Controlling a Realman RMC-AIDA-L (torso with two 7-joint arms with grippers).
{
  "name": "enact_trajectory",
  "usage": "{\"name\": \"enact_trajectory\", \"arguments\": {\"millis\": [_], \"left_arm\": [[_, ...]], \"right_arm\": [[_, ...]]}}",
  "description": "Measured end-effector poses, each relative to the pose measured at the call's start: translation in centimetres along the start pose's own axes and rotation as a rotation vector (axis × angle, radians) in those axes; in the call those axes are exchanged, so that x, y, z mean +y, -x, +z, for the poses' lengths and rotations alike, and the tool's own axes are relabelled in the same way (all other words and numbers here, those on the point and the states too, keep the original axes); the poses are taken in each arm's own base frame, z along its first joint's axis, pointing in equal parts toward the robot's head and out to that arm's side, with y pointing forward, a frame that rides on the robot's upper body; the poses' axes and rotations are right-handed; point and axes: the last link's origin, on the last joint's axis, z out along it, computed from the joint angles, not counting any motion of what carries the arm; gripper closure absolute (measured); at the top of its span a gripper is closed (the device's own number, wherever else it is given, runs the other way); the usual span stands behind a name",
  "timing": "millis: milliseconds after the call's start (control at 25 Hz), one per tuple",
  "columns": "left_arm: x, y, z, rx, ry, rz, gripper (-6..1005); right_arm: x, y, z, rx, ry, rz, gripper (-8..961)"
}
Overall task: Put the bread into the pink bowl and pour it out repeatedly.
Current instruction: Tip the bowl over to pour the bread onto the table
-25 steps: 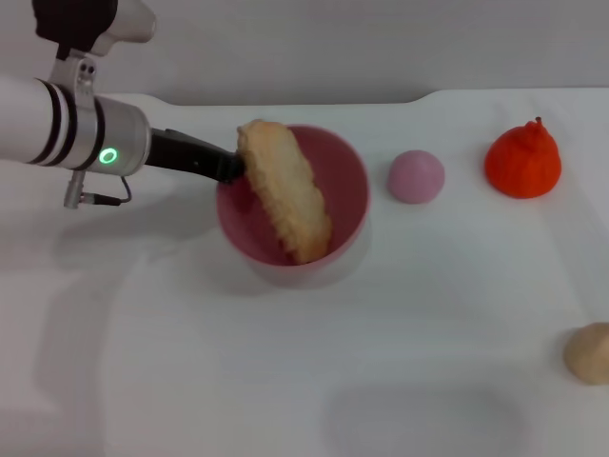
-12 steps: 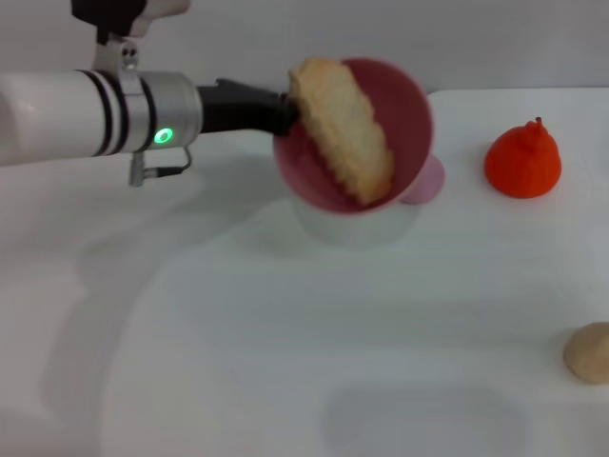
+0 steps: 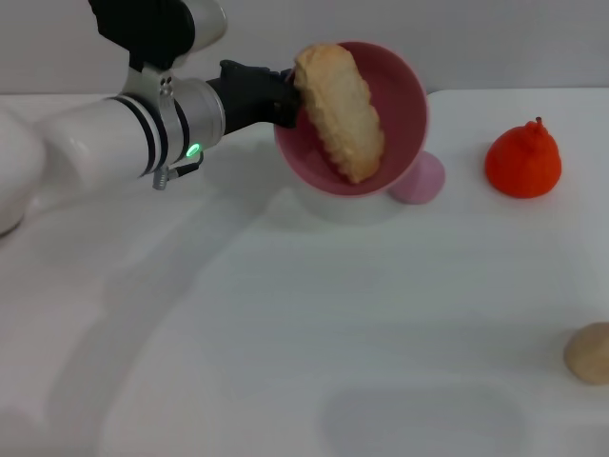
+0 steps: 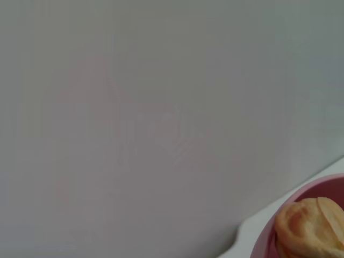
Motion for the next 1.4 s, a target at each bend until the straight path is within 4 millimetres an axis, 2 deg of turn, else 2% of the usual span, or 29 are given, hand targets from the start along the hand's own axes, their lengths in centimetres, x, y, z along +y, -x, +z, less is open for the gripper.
{"name": "enact_trajectory", "arguments": {"millis": [200, 560, 1080, 1400], "left_arm": [[0.2, 0.8, 0.2, 0.008, -0.074, 0.061, 954], [2.4, 2.0, 0.5, 0.043, -0.181, 0.266, 953], [3.3, 2.0, 1.0, 0.039, -0.215, 0.574, 954], [3.4, 1.5, 1.0, 0.055, -0.245, 0.629, 953]], "right_arm": [[-0.4, 0.2, -0.6, -0.003, -0.006, -0.007, 435], [-0.3, 1.0, -0.9, -0.047, 0.004, -0.006, 434], [0.7, 0.9, -0.7, -0.049, 0.044, 0.005, 434], [1.4, 0.7, -0.6, -0.042, 0.066, 0.020, 434]]}}
